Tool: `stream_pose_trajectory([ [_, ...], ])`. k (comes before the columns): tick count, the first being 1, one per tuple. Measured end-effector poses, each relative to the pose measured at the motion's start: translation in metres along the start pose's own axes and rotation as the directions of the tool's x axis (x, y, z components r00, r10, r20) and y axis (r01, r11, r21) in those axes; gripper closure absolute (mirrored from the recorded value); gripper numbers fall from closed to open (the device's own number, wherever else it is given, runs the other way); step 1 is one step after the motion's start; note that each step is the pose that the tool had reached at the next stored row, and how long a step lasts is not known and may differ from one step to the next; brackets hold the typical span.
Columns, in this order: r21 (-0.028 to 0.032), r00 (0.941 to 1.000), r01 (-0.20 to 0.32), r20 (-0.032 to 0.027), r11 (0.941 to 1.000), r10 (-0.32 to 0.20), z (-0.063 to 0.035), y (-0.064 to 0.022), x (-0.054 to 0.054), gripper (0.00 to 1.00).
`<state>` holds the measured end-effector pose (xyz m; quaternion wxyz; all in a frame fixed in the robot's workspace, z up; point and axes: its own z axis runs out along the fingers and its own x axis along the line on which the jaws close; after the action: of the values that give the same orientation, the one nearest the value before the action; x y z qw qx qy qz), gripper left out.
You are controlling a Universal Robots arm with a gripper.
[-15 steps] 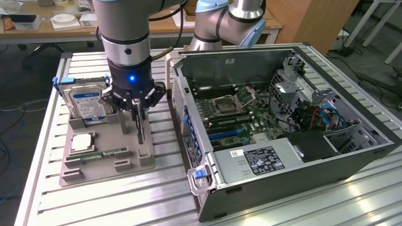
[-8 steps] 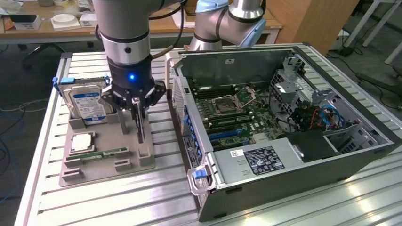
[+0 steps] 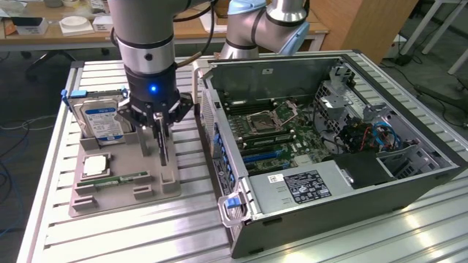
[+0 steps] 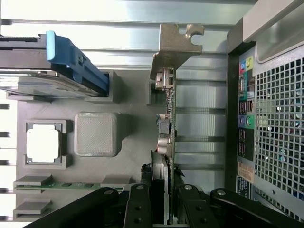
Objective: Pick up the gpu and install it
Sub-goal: 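Pick up the gpu and move the gpu toward the slot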
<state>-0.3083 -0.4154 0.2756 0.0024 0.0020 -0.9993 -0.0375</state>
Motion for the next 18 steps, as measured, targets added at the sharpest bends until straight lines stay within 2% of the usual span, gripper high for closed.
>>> stream_pose_trajectory([
  [18,-0.0051,1.0000,0.000,0.0000,1.0000,0.000,-0.0039,0.0003,0.0000,0.73],
])
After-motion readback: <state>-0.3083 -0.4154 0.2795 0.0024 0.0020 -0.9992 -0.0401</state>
